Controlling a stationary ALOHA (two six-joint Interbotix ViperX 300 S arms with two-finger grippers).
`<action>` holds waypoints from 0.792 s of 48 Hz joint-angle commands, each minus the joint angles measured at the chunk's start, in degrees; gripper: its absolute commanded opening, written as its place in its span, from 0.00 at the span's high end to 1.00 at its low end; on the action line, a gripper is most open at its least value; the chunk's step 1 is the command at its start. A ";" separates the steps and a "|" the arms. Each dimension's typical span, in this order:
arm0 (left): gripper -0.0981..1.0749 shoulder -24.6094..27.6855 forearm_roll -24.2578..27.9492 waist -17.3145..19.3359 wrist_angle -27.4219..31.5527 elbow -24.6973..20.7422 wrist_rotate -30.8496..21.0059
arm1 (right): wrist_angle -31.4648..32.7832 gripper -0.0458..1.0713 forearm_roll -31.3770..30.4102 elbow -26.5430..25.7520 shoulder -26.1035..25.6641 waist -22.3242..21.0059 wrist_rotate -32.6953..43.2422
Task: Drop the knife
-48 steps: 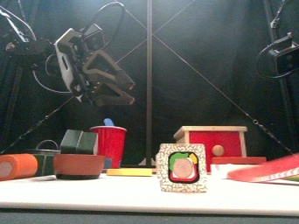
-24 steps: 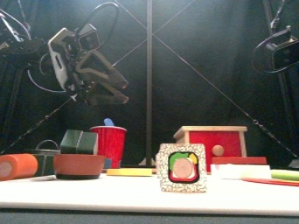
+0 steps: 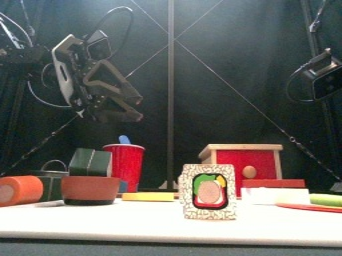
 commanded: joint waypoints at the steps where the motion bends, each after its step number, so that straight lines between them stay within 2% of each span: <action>1: 0.21 -0.35 -0.09 -0.09 -0.53 -0.53 0.09 | 3.16 0.35 -0.70 -6.77 2.72 1.05 0.00; 11: 0.21 -0.35 0.00 -0.09 -0.53 -0.44 0.18 | 4.57 0.32 -1.23 -10.28 6.77 1.32 0.09; 20: 0.21 -0.26 -0.09 -0.09 -0.53 -0.09 0.18 | 4.92 0.16 -1.23 -12.04 9.32 1.67 0.09; 24: 0.21 -0.26 -0.09 0.00 -0.53 0.00 0.18 | 5.36 0.12 -1.23 -12.22 9.76 1.67 0.09; 38: 0.21 -0.18 -0.09 -0.09 -0.53 0.26 0.18 | 10.63 0.12 -1.93 -12.92 8.96 1.93 0.09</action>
